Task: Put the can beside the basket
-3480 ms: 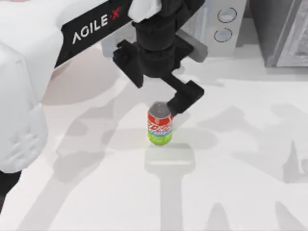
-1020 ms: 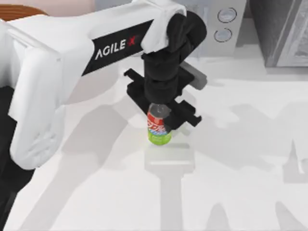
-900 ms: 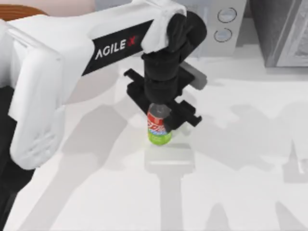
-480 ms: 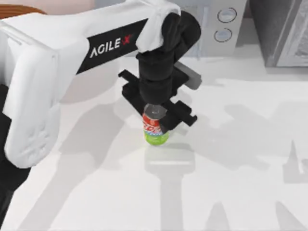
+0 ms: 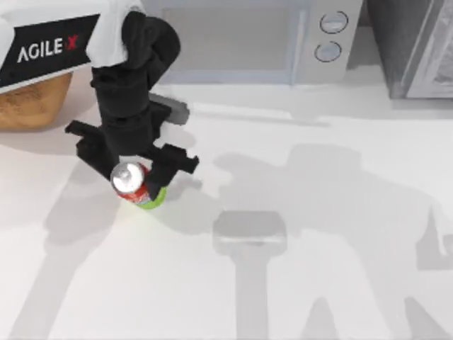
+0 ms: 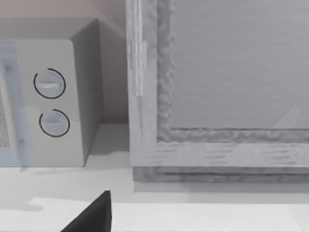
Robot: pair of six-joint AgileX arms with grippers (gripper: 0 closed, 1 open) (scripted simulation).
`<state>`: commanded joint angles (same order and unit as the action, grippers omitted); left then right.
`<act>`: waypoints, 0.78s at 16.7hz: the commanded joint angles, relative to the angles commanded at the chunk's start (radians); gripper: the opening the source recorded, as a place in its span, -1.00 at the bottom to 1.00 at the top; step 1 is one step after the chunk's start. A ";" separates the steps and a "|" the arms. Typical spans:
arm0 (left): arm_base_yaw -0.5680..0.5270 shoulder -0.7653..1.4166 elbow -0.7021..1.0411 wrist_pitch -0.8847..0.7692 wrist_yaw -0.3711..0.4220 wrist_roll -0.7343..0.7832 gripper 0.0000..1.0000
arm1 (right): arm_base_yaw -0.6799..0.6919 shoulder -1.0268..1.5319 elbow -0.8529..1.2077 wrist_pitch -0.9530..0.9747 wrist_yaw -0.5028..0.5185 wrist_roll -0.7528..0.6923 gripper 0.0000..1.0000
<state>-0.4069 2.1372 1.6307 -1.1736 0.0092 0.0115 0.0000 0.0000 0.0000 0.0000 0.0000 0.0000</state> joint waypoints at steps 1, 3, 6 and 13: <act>0.039 -0.033 -0.045 0.014 0.000 -0.018 -1.00 | 0.000 0.000 0.000 0.000 0.000 0.000 1.00; 0.118 -0.099 -0.127 0.045 -0.001 -0.051 -1.00 | 0.000 0.000 0.000 0.000 0.000 0.000 1.00; 0.220 -0.183 -0.216 0.092 -0.004 -0.088 -1.00 | 0.000 0.000 0.000 0.000 0.000 0.000 1.00; 0.287 -0.235 -0.254 0.129 -0.008 -0.106 -1.00 | 0.000 0.000 0.000 0.000 0.000 0.000 1.00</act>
<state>-0.1194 1.9017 1.3765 -1.0443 0.0012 -0.0942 0.0000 0.0000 0.0000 0.0000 0.0000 0.0000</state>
